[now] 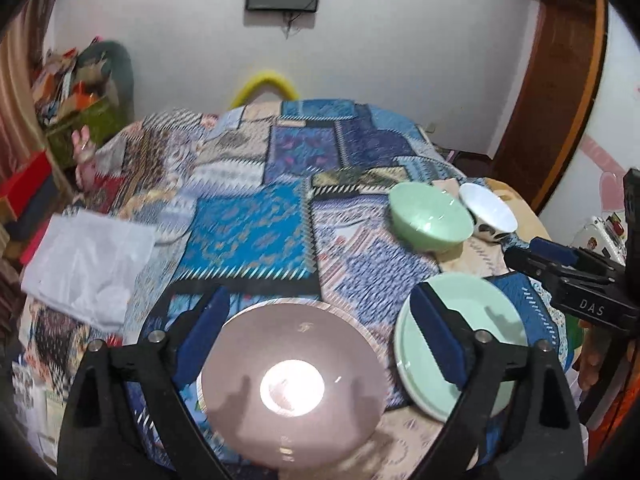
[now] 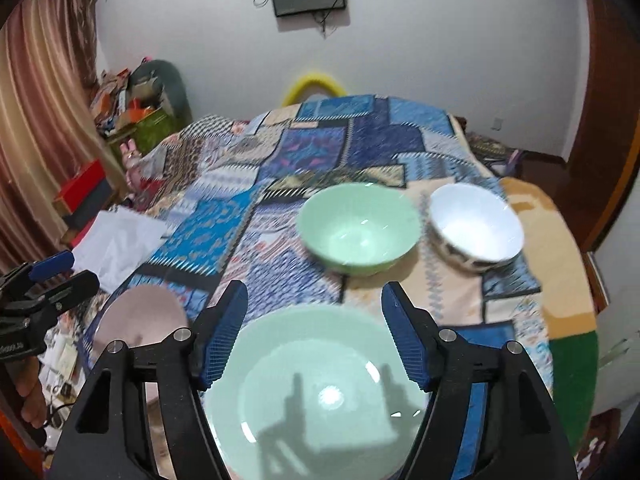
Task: Organize plates and bowls
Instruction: 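Grasp the rim of the pale green bowl with the left tool, then lift and carry the pale green bowl with the left tool over the pink bowl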
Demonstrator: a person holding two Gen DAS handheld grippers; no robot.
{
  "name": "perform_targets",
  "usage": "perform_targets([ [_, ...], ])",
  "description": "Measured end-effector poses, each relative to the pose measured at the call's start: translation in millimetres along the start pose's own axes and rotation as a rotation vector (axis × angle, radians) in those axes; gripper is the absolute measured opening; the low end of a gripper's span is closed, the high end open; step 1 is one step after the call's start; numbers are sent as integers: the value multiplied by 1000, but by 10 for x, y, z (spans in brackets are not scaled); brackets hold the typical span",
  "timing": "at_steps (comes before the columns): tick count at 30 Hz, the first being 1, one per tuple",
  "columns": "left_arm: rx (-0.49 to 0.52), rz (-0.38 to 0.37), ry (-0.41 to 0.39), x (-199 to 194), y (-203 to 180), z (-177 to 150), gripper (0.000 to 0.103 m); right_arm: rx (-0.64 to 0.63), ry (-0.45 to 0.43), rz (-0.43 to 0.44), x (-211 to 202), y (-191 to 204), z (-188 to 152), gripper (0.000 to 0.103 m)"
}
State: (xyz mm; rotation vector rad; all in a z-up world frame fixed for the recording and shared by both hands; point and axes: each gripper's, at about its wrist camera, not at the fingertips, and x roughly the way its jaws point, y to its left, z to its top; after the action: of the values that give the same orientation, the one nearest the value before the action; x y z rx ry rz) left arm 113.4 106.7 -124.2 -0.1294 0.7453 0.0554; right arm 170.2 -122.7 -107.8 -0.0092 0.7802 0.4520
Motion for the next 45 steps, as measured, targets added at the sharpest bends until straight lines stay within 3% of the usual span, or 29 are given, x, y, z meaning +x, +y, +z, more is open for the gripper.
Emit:
perform_targets([
  [9, 27, -55, 26, 452, -366, 351, 94, 71, -26, -27, 142, -483, 216, 66],
  [18, -2, -114, 111, 1166, -566, 620, 94, 111, 28, -43, 602, -763, 299, 66],
  [23, 13, -114, 158, 1613, -684, 649, 94, 147, 74, -10, 850, -902, 277, 65],
  [27, 32, -108, 169, 1872, -755, 659, 94, 162, 104, 17, 983, -956, 261, 50],
  [33, 27, -89, 234, 2233, -801, 711, 70, 140, 123, 37, 1148, -978, 282, 35],
  [41, 59, -44, 302, 2549, -875, 719, 39, 132, 161, 67, 1293, -999, 257, 29],
  [45, 60, -68, 340, 2659, -916, 675, 29, 148, 190, 111, 1359, -1021, 248, 21],
])
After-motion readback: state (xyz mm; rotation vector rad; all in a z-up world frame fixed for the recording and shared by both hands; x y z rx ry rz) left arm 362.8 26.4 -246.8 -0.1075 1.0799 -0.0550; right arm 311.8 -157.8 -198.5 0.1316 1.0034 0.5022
